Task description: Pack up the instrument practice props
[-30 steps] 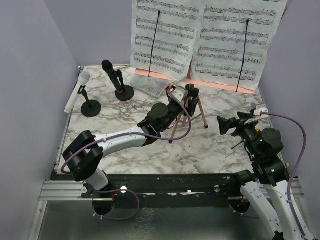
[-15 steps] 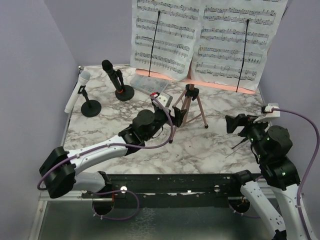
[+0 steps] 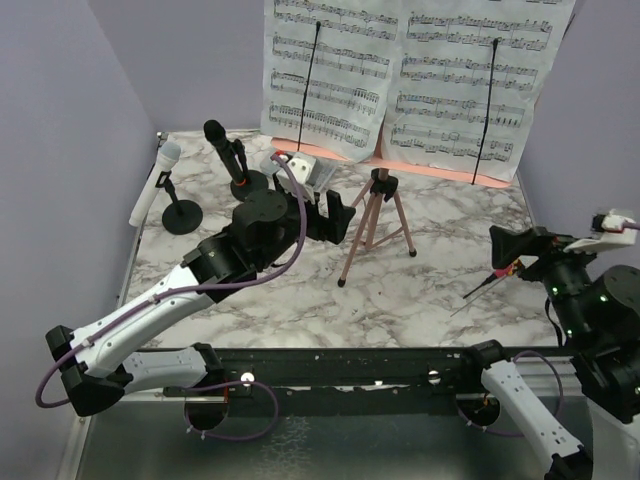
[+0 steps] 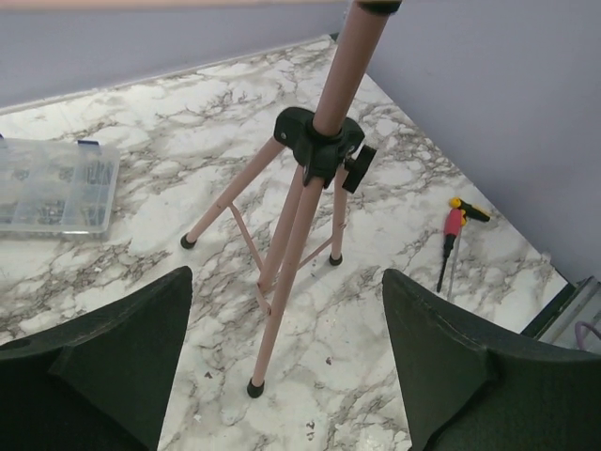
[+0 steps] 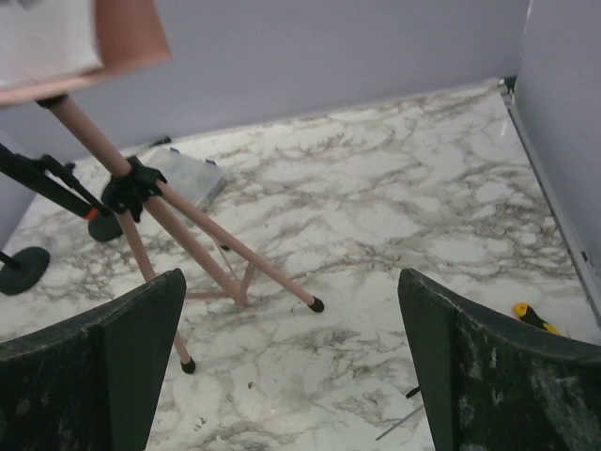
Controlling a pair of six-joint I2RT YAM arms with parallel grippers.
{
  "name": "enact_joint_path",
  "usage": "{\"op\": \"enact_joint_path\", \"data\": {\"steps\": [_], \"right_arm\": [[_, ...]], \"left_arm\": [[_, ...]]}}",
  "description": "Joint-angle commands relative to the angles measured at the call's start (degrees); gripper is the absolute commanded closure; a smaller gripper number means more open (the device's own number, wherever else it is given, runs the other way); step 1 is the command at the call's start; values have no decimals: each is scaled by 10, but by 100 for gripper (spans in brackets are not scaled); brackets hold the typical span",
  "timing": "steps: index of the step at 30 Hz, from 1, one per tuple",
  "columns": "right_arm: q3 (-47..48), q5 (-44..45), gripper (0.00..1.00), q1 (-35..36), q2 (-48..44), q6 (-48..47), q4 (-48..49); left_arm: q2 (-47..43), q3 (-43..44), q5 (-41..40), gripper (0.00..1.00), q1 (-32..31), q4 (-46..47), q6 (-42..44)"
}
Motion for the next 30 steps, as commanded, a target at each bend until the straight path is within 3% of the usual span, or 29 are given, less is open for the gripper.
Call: {"op": "enact_joint_path", "data": {"steps": [1, 6, 13, 21, 30], "right_arm": [[117, 15, 0, -1, 5, -21, -52], [259, -26, 0, -1, 95, -17, -119], [369, -114, 1, -1, 176, -16, -115], [410, -228, 5, -1, 260, -11, -76], [425, -345, 17, -1, 315, 32, -12]], "left_arm": [[9, 110, 0, 17, -4, -171, 3], [49, 239, 9, 18, -3, -268, 21], [88, 344, 25, 20, -3, -330, 35], [146, 447, 57, 22, -3, -330, 56], [249, 621, 132, 27, -4, -289, 69]]}}
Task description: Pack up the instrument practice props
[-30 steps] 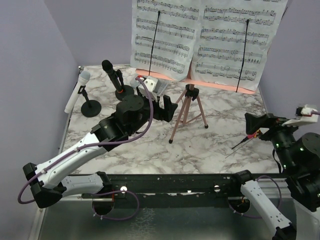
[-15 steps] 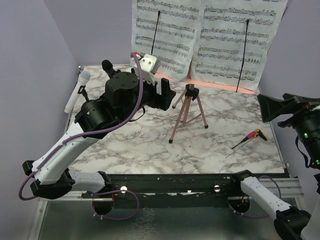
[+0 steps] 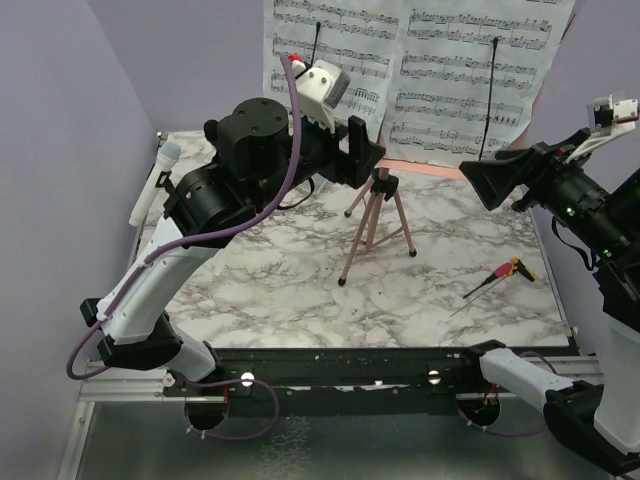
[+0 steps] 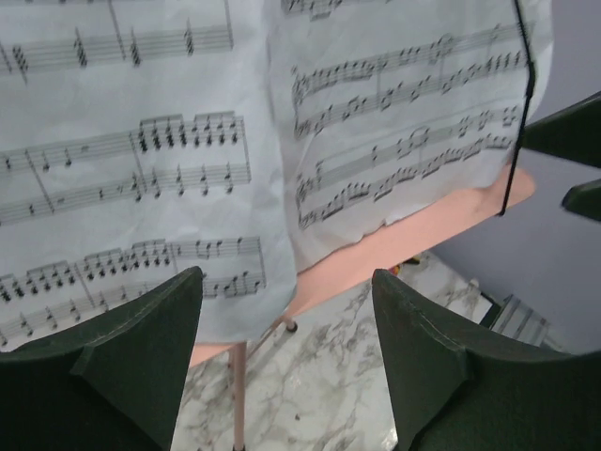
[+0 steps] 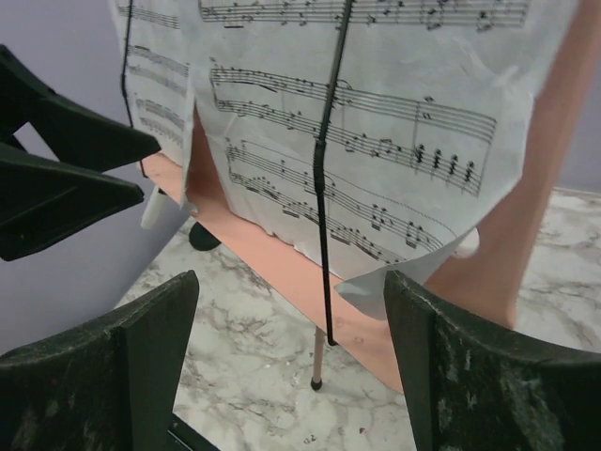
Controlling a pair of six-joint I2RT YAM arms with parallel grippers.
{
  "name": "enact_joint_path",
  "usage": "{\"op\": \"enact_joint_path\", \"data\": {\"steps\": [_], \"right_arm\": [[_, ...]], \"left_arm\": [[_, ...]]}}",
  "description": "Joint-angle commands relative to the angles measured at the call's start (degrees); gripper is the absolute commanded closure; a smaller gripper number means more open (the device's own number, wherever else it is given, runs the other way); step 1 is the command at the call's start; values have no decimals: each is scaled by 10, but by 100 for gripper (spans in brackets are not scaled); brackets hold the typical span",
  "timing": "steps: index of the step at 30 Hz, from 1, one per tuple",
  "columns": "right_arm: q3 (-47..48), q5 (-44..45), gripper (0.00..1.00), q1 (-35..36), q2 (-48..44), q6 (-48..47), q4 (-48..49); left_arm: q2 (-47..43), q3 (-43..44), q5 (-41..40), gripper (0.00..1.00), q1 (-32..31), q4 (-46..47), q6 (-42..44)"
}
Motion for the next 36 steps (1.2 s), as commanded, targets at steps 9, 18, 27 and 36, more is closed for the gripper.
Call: {"op": "enact_joint_path", "data": {"steps": [9, 18, 27, 36], "right_arm": [[38, -76, 22, -1, 31, 57, 79], [32, -32, 34, -1, 37, 54, 113], [13, 7, 46, -1, 42, 51, 163], [-6, 4, 55, -1, 54, 56, 202]], "left_arm": [[81, 126, 41, 29, -4, 83, 34], [100, 127, 9, 35, -3, 169, 50], [149, 162, 9, 42, -2, 225, 48], [155, 170, -22, 48, 5, 266, 61]]}}
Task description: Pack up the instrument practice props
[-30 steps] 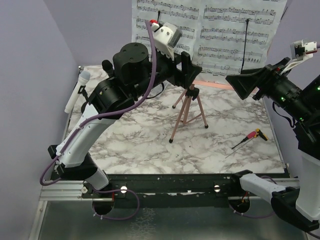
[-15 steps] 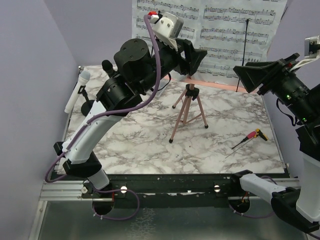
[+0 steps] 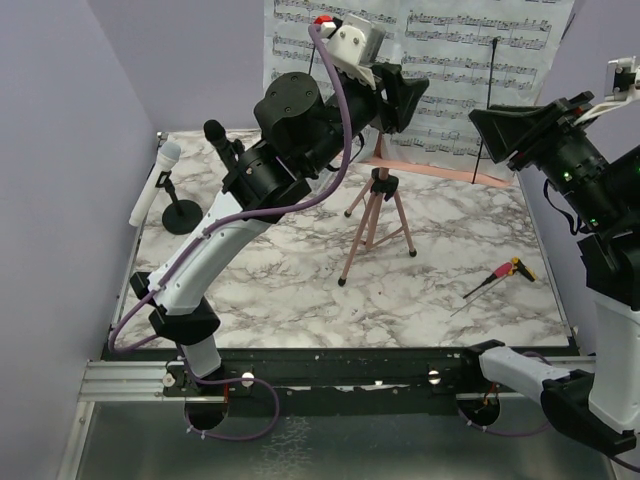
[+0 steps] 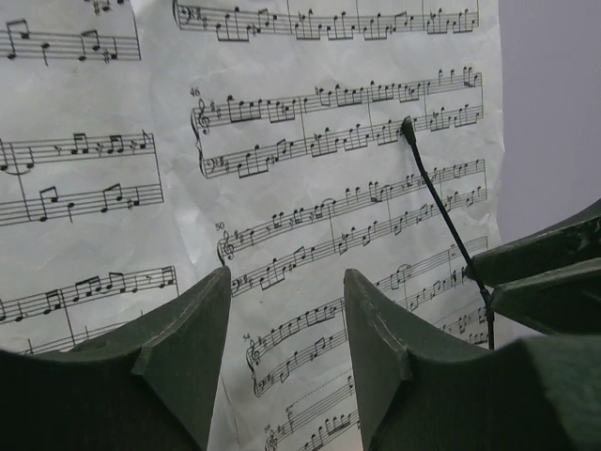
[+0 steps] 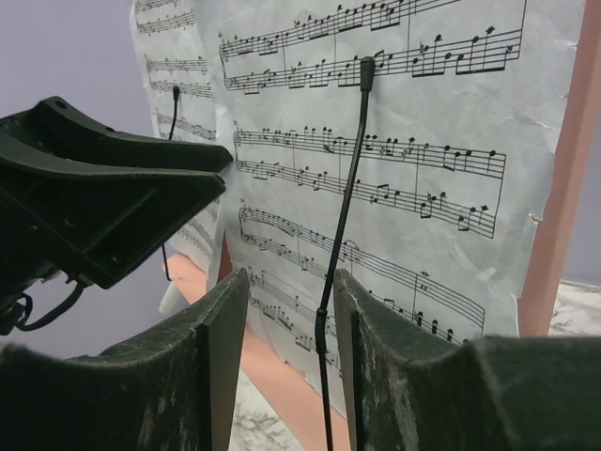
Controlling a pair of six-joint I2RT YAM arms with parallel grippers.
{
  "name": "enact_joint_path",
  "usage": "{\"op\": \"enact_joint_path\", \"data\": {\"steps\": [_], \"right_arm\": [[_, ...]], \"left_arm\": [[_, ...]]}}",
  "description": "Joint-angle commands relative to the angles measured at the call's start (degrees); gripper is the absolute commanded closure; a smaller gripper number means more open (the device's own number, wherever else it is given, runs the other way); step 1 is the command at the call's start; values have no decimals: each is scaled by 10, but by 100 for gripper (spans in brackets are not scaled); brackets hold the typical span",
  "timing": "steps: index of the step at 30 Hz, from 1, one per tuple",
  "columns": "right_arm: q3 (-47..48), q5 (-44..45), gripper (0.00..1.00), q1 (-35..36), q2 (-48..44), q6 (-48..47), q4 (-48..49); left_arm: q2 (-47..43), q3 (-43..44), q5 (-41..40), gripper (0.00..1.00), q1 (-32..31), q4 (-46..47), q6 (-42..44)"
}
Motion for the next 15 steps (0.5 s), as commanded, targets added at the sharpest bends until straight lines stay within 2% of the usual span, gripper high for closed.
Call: {"op": "enact_joint_path", "data": {"steps": [1, 13, 15], "right_arm": [[-11, 9, 57, -1, 9, 4, 33], [-26, 2, 80, -1, 7, 2, 58], [-28, 1, 82, -1, 7, 2, 59]], "left_arm": [[-4, 23, -23, 48, 6, 44, 12], [9, 22, 31, 51, 26, 75, -25], [14, 23, 38, 51, 29, 81, -30]]}}
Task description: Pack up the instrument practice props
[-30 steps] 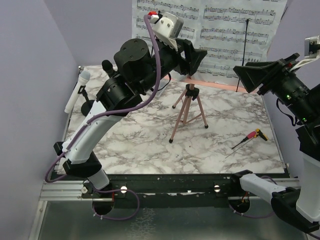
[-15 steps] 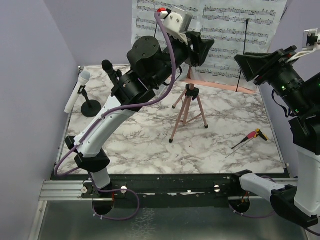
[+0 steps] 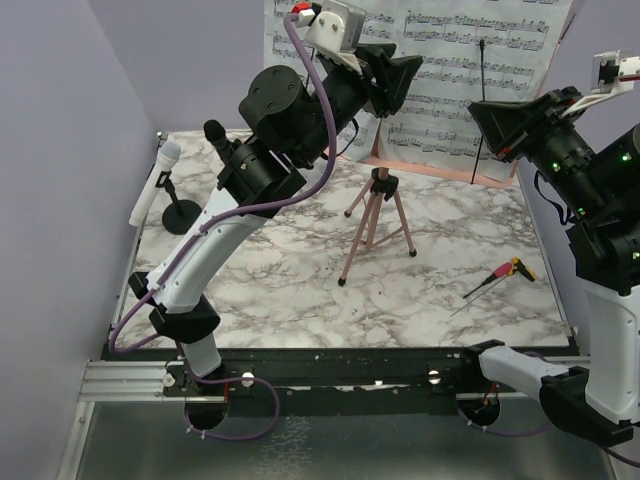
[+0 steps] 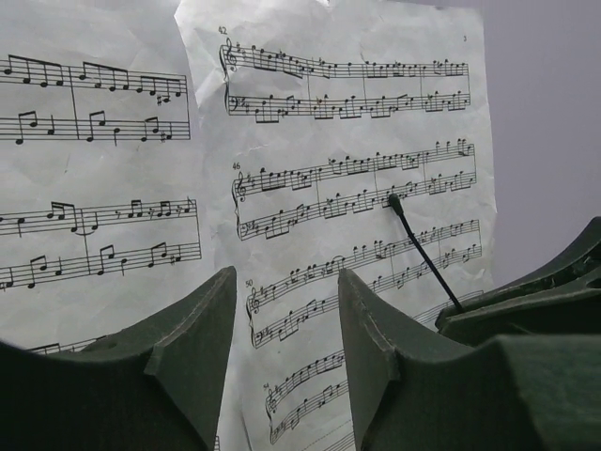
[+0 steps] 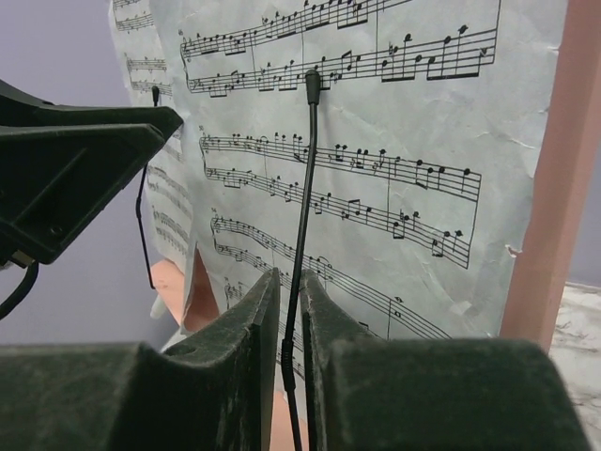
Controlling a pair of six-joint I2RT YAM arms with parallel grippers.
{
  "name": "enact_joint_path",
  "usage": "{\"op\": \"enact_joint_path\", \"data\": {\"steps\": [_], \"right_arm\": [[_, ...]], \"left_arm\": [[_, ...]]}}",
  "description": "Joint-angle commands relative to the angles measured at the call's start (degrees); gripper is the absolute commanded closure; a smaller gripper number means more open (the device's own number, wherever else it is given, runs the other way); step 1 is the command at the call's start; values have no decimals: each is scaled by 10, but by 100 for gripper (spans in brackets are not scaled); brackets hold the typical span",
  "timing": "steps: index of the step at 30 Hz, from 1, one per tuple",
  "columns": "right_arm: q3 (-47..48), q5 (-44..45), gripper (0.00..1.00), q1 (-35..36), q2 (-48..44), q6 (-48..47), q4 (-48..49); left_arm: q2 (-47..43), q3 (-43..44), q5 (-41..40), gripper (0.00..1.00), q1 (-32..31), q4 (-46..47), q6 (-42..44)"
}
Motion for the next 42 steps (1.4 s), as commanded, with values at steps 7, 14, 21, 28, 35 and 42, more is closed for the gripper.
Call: {"op": "enact_joint_path", "data": {"steps": [7, 14, 21, 28, 35, 42], "right_arm": [[-14, 0, 87, -1, -10, 1, 29], [-19, -1, 89, -1, -12, 2, 31], [-29, 3, 90, -1, -19, 2, 39], [-38, 1, 90, -1, -22, 3, 49], [-47, 1, 90, -1, -25, 3, 54], [-61, -1, 96, -1, -33, 3, 77]], "left_arm": [[25, 15, 23, 53, 20, 33, -27], [35, 15, 35, 53, 30, 51, -45], [9, -25, -18, 49, 32, 63, -45], [-10, -52, -48, 47, 32, 72, -46], [-26, -78, -48, 44, 32, 89, -53], [-46, -101, -40, 43, 32, 107, -52]]}}
